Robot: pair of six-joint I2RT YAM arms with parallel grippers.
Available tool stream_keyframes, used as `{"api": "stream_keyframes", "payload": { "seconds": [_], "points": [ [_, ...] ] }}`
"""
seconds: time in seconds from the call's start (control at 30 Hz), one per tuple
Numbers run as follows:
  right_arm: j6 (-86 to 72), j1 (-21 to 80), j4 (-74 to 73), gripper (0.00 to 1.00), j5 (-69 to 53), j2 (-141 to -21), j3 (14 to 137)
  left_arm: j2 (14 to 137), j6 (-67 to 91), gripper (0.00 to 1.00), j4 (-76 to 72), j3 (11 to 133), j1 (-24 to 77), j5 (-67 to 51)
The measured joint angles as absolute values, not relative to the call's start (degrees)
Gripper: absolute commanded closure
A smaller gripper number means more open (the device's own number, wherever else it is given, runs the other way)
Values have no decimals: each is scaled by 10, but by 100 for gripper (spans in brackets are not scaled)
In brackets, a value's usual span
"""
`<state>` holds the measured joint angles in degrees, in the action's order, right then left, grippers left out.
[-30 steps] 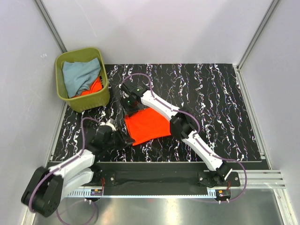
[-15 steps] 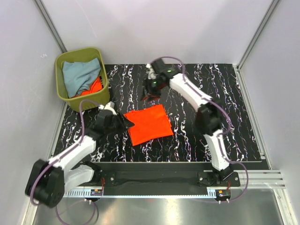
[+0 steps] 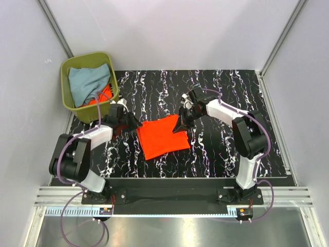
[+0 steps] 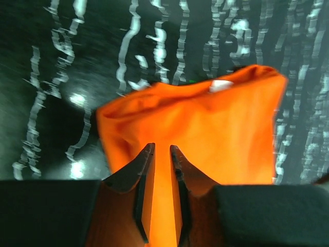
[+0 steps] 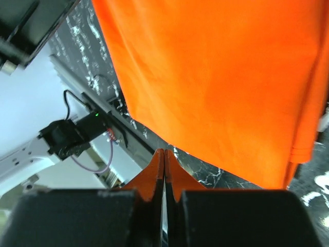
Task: Fold and stack the t-shirts
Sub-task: Fold the tshirt
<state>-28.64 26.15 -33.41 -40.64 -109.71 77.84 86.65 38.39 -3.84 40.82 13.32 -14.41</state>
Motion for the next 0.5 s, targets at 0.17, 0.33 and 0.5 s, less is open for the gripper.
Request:
{"api": "stream_keyframes", "payload": {
  "seconds": [0.17, 0.33, 0.5],
  "points": [
    [-297, 259, -296, 71, -426, -1098, 765, 914, 334, 81, -22, 417, 107, -150],
    [-296, 232, -281, 46, -426, -1098, 764, 930, 288, 81, 17, 439, 96, -147],
    [-262, 190, -291, 26, -413, -1130, 807, 905, 249, 50, 81, 458, 96, -137]
  ]
}}
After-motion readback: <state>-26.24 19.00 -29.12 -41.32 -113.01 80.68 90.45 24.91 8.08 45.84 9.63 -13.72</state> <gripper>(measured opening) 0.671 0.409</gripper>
